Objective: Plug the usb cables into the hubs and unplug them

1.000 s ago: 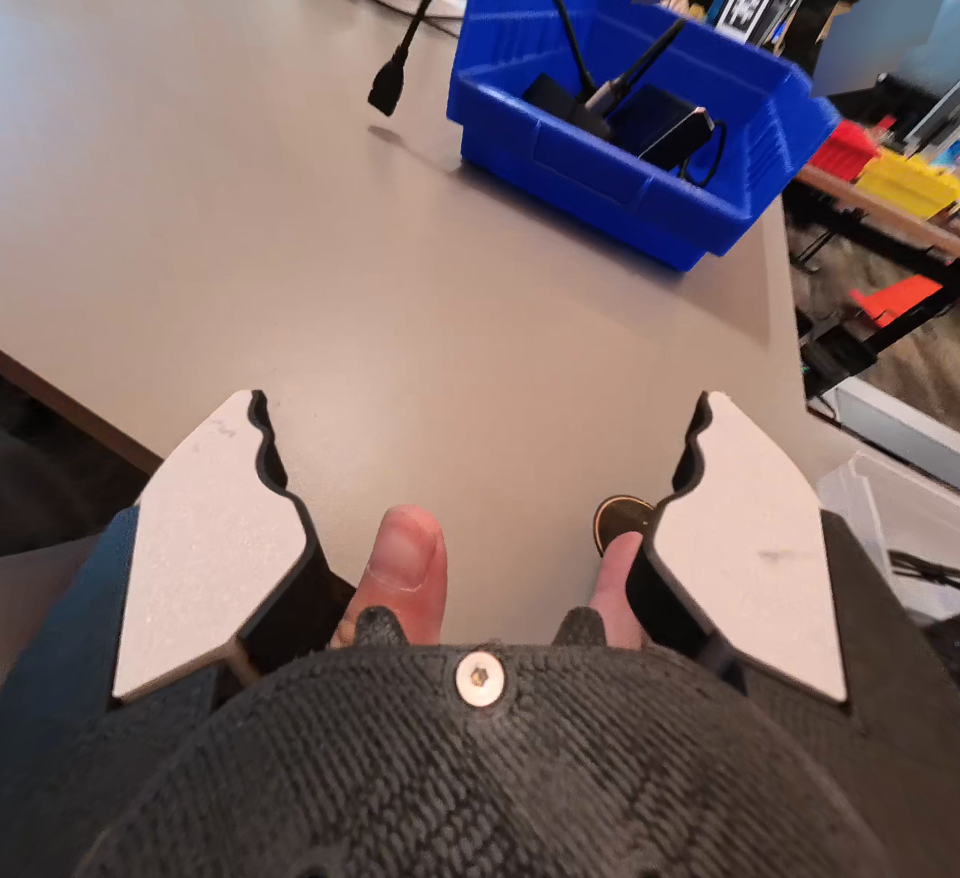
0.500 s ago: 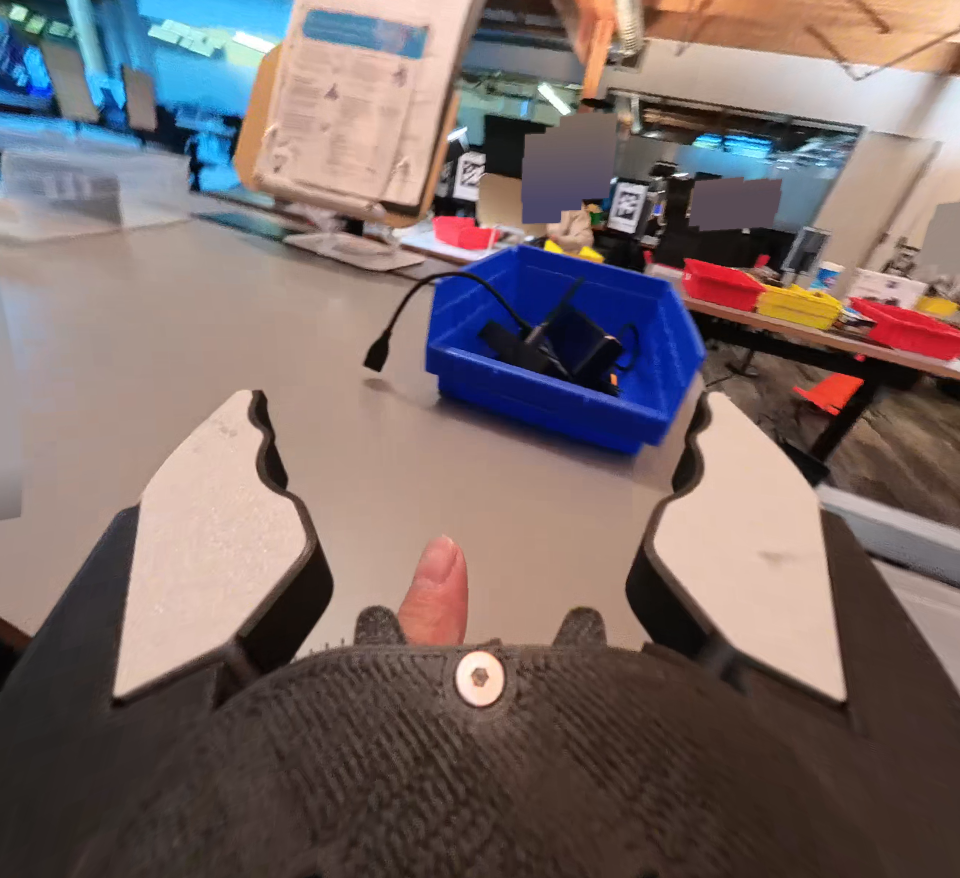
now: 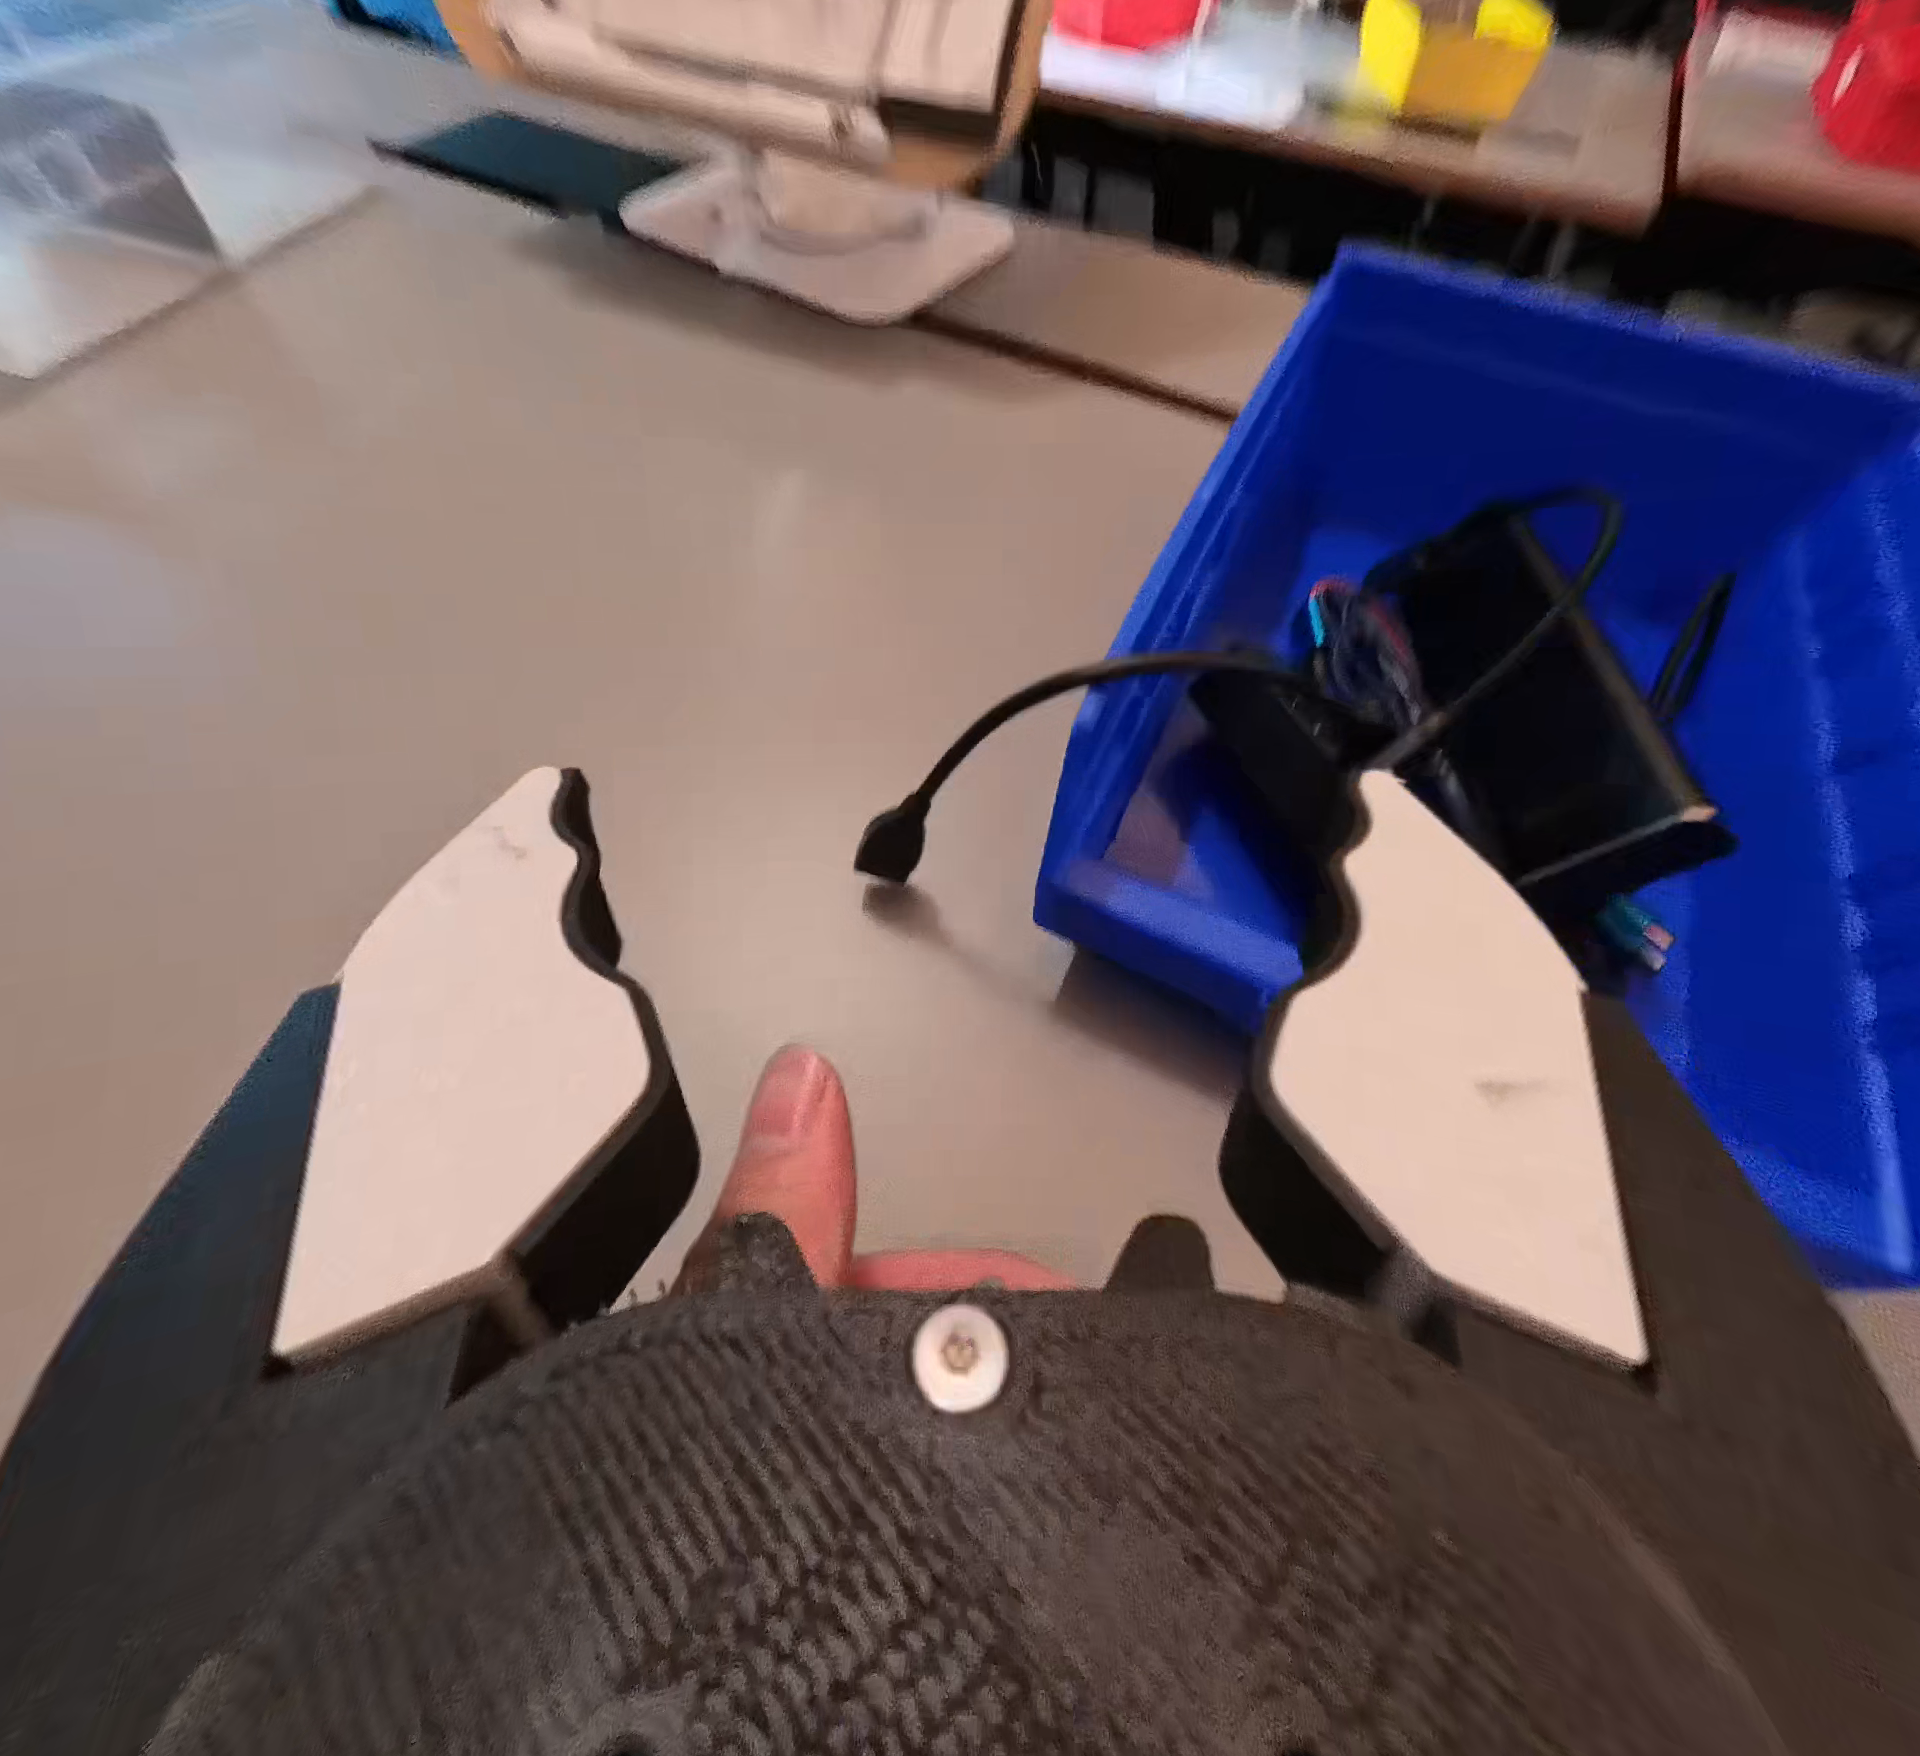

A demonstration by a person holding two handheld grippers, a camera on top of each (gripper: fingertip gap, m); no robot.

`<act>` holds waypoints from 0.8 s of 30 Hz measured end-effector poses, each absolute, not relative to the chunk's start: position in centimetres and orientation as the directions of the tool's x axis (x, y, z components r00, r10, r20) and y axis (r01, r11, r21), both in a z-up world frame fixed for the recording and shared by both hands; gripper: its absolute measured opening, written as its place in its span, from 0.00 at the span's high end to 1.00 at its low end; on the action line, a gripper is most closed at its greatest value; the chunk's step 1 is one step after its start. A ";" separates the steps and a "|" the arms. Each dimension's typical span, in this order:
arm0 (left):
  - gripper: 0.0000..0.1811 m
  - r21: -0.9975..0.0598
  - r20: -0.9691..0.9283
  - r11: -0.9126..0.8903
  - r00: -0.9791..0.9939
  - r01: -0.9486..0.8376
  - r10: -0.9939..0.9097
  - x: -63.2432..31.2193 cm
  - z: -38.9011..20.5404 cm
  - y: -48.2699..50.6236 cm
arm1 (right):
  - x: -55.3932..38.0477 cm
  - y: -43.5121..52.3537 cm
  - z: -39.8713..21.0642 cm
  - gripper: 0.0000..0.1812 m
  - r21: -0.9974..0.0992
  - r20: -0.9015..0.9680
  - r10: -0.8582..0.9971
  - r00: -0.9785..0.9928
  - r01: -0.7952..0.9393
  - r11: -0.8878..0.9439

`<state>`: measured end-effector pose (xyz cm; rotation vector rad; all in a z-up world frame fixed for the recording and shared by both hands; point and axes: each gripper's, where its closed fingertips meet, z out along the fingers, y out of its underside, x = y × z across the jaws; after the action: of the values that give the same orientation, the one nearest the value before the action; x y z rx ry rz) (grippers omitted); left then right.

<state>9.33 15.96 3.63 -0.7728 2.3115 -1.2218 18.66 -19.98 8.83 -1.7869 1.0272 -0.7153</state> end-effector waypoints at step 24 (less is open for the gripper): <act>0.37 -0.917 0.030 0.362 -0.932 -0.170 -0.362 22.7 12.7 -9.3 | 18.8 -22.1 8.2 0.34 -0.883 0.149 -0.951 0.271 -0.395 -0.251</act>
<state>22.73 -9.34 12.72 -0.4824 2.4414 -1.6105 18.79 -22.13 8.22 -1.7910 1.2263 -0.9353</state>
